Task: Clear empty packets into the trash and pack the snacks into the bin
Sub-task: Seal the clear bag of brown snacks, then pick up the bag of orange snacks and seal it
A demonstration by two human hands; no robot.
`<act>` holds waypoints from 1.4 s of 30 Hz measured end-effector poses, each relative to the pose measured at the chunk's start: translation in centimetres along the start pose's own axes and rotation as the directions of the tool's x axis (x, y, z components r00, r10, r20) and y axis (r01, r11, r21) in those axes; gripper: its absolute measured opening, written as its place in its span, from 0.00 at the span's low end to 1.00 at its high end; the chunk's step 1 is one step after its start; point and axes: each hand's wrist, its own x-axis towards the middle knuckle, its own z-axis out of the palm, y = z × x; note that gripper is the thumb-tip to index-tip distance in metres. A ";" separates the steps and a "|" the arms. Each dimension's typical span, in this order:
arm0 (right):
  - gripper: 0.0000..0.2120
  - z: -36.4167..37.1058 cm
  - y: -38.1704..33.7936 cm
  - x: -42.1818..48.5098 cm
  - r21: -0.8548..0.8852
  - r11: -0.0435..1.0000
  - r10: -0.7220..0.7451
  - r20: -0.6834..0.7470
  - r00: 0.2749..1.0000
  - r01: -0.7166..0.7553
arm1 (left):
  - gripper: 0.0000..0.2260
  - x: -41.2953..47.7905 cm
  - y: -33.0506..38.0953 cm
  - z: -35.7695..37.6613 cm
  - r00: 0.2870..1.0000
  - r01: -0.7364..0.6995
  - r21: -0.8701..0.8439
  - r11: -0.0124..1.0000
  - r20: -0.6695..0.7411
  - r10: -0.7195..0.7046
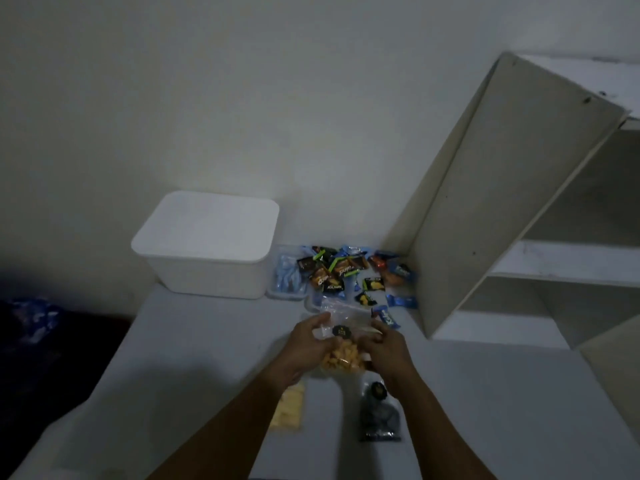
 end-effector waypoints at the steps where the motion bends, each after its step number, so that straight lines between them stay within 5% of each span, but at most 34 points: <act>1: 0.20 -0.2 1.7 0.0 -0.015 1.000 0.021 -0.026 0.999 -0.022 | 0.32 -0.3 -1.3 0.3 0.998 0.063 0.007 0.998 0.015 -0.063; 4: 0.25 -0.4 5.6 -0.6 -0.065 0.995 0.071 -0.014 0.997 -0.071 | 0.39 -0.8 -4.8 0.8 0.977 0.198 0.051 0.979 0.069 -0.201; 9: 0.31 0.0 8.9 -0.9 -0.275 0.957 0.117 0.064 0.991 -0.096 | 0.36 -0.5 -7.8 1.2 0.988 0.155 0.316 0.936 -0.023 -0.156; 17: 0.23 1.4 10.5 0.2 -0.533 0.846 0.058 0.137 0.989 0.024 | 0.33 -0.4 -10.2 1.2 0.987 0.143 0.598 0.788 -0.028 -0.159; 21: 0.15 2.3 9.4 0.1 -0.652 0.754 0.041 0.168 0.985 0.080 | 0.27 -0.1 -11.2 0.8 0.983 0.139 0.660 0.738 -0.002 -0.183; 24: 0.08 2.6 9.9 0.4 -0.690 0.717 -0.007 0.137 0.991 0.100 | 0.13 0.5 -12.5 0.9 0.969 0.139 0.689 0.711 0.055 -0.243; 27: 0.12 2.8 10.4 0.7 -0.684 0.730 0.087 0.079 0.993 -0.010 | 0.06 -0.1 -11.6 1.0 0.973 0.104 0.719 0.687 0.069 -0.220; 32: 0.10 2.9 10.3 0.9 -0.761 0.646 0.054 0.127 0.990 0.063 | 0.12 -0.2 -10.9 1.1 0.973 0.035 0.778 0.627 0.115 -0.198; 37: 0.26 2.2 8.8 1.6 -0.782 0.623 0.042 0.064 0.997 0.024 | 0.12 0.4 -9.6 1.2 0.983 0.072 0.762 0.644 0.053 -0.173; 42: 0.25 1.2 6.3 2.7 -0.769 0.634 -0.061 0.059 0.996 0.084 | 0.27 1.6 -6.9 1.7 0.997 0.047 0.736 0.676 0.010 -0.080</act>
